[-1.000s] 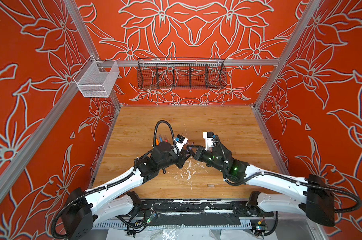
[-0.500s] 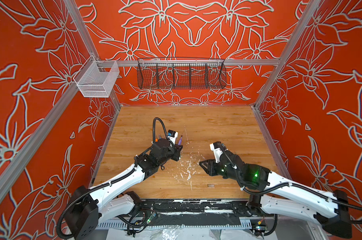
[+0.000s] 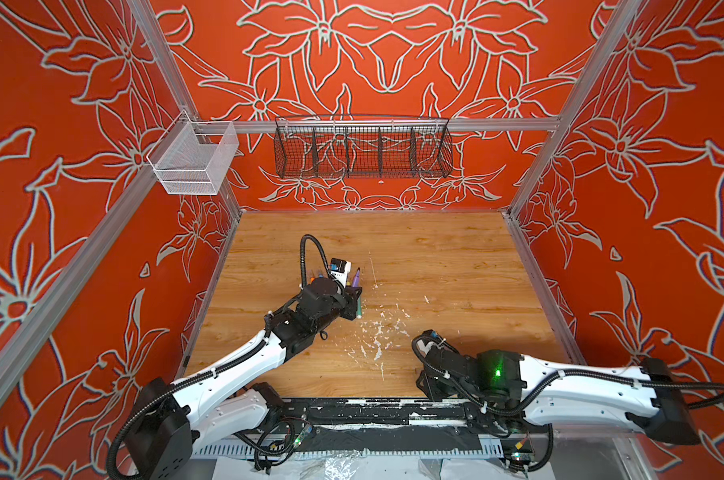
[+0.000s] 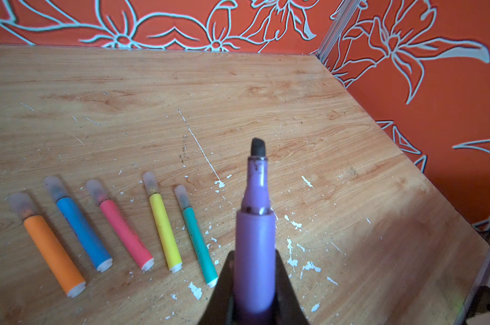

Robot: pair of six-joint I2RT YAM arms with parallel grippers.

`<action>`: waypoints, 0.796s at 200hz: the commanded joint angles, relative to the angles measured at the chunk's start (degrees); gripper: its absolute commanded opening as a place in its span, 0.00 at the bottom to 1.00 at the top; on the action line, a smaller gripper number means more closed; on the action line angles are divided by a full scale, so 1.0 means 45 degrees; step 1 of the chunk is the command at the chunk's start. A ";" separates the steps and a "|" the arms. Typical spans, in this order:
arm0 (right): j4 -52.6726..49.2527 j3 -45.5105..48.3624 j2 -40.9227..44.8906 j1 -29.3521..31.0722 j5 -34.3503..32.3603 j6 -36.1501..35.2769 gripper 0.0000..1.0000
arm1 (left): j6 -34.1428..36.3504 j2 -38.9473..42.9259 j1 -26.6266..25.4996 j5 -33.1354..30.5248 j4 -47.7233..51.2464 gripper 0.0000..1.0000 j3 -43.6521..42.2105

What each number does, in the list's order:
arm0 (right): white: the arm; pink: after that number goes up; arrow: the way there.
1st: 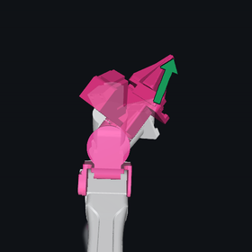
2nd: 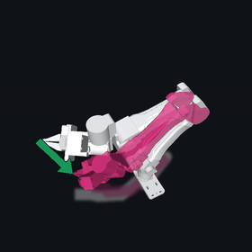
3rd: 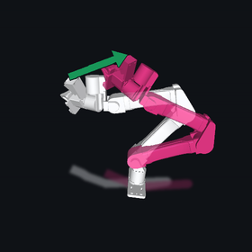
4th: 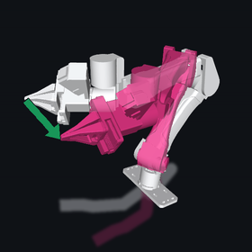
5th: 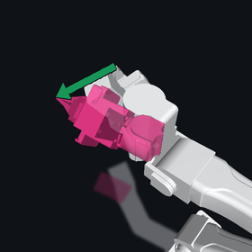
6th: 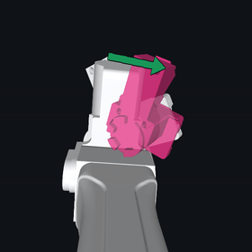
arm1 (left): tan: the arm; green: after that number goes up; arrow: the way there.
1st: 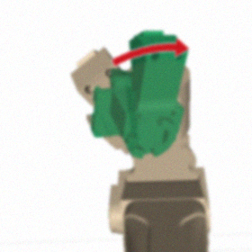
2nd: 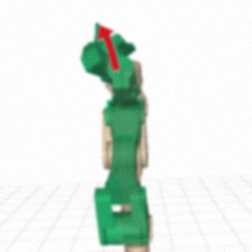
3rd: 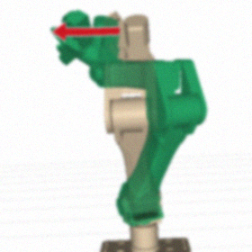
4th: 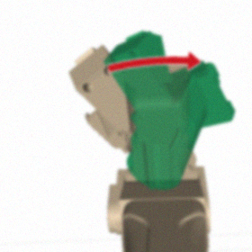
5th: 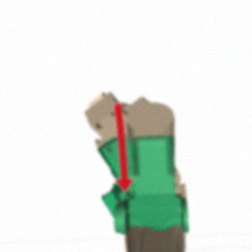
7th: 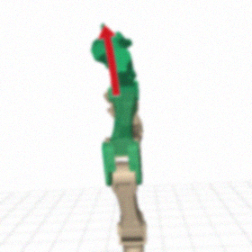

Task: Insert the pens into the pen caps
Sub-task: 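Move the right gripper down to the translucent cap near the robot, then close the right gripper on the translucent cap and lift it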

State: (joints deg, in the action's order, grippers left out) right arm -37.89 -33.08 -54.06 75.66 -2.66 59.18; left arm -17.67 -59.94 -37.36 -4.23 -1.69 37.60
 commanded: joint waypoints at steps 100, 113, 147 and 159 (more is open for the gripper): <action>0.1865 0.0388 -0.3186 -0.0856 -0.0722 -0.0216 0.49 | -0.0036 0.0450 0.0039 -0.0105 0.0054 0.00 -0.0261; 0.2126 0.0386 -0.3575 -0.1085 -0.0597 -0.0337 0.49 | -0.0003 0.0449 0.0035 -0.0111 0.0055 0.00 -0.0246; 0.2780 0.0500 -0.4155 -0.1718 -0.0295 -0.0625 0.48 | -0.0005 0.0502 0.0033 -0.0116 0.0064 0.00 -0.0271; 0.2677 0.0441 -0.4214 -0.1867 -0.0443 -0.0724 0.48 | -0.0013 0.0518 0.0028 -0.0115 0.0074 0.00 -0.0271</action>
State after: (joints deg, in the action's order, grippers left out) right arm -25.93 -31.97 -71.33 68.66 -5.28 57.10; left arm -17.67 -58.46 -37.36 -4.27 -1.63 36.62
